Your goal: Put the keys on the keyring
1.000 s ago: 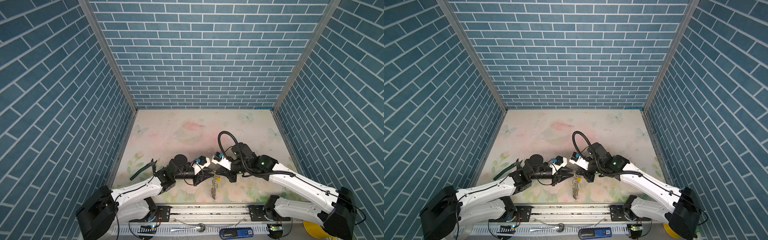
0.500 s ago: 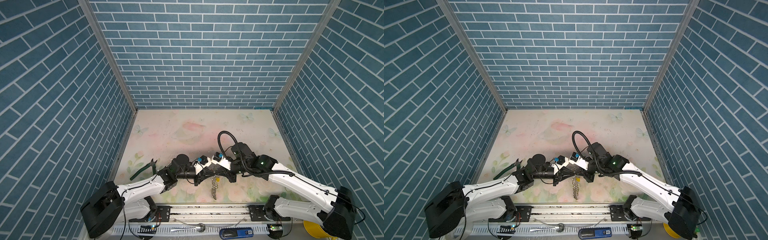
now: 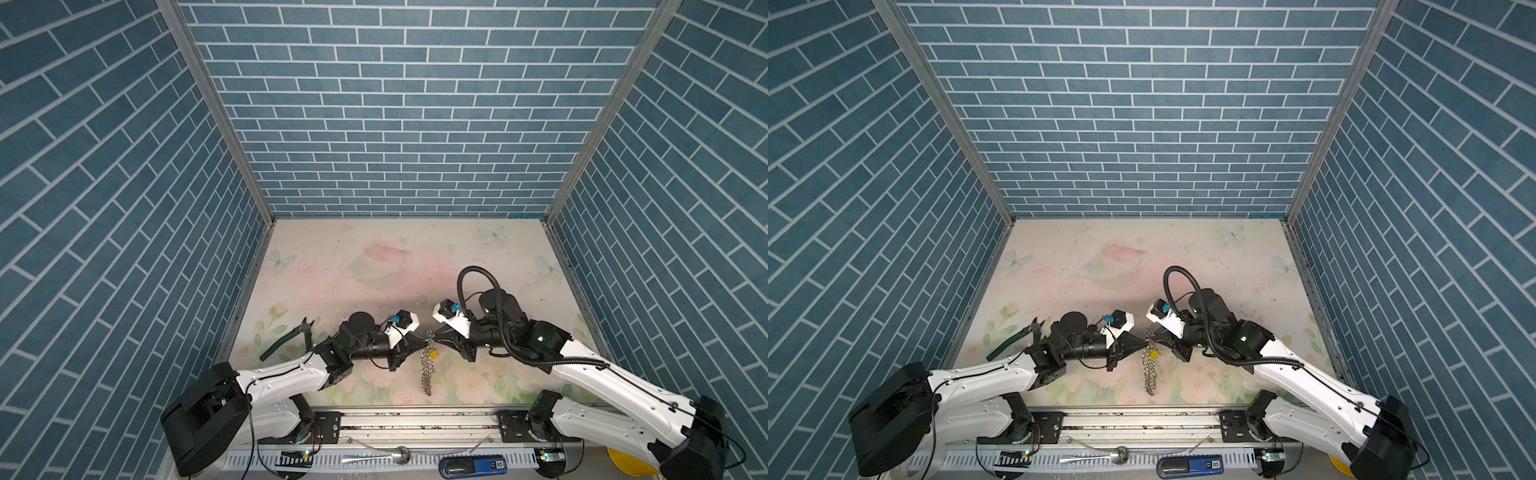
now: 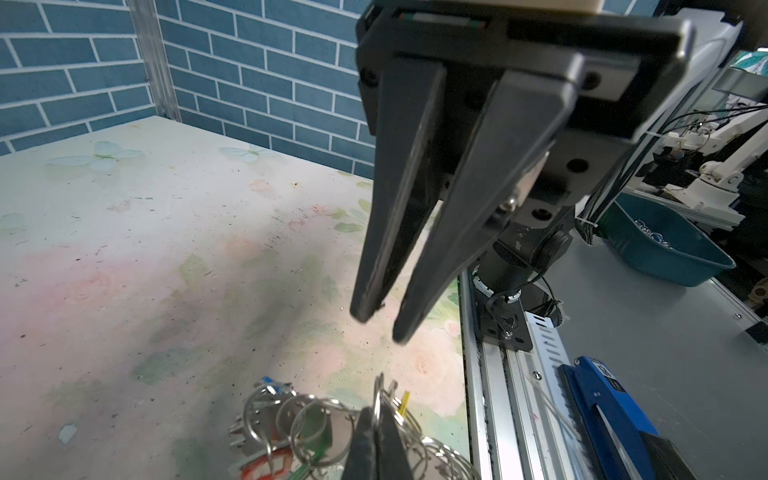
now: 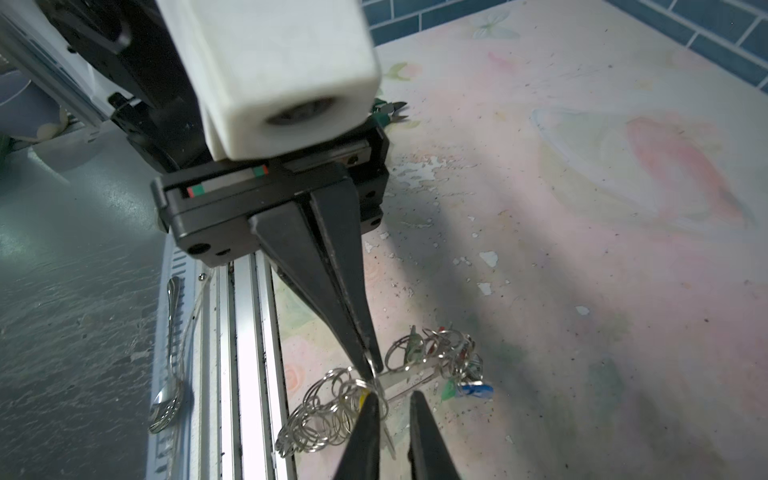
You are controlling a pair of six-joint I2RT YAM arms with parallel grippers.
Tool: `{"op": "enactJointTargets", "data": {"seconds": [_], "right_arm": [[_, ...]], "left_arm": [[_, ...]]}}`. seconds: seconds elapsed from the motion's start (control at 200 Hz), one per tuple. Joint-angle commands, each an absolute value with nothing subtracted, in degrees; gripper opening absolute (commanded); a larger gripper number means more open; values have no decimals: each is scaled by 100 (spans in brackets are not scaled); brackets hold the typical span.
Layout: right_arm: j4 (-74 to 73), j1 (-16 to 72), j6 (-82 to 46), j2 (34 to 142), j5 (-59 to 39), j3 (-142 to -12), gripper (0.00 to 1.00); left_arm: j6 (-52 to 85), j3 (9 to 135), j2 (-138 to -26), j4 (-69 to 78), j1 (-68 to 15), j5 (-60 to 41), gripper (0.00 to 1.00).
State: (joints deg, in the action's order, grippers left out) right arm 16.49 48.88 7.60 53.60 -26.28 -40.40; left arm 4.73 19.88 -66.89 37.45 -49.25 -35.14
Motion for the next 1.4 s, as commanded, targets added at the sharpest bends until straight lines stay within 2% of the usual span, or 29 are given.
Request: {"op": "enactJointTargets", "data": {"seconds": [0.0,0.29,0.475,0.89,1.195,1.32,1.395], "right_arm": [[803,4849,369,5166,-2791,-3617,17],[-373,4845,140,4989,-3188,-2795,17],[-833,4843,114,4915,-3309,-2500,17],[-826,4843,223,4622,-3179,-2400,20],[-826,4838,141,5293,-3127,-2494,22],[-803,4843,140,5395,-3189,-2522,15],[-759,4843,132,5421,-3275,-2516,14]], "left_arm": [[613,1803,-6591,4614,-4931,-3400,0],[802,1519,-6712,5637,-4931,-3366,0],[806,1530,-6783,5765,-4931,-3510,0],[660,1529,-6692,5539,-4931,-3551,0],[627,1512,-6522,5548,-4931,-3401,0],[624,1489,-6472,5582,-4931,-3411,0],[615,1477,-6447,5585,-4930,-3351,0]]}}
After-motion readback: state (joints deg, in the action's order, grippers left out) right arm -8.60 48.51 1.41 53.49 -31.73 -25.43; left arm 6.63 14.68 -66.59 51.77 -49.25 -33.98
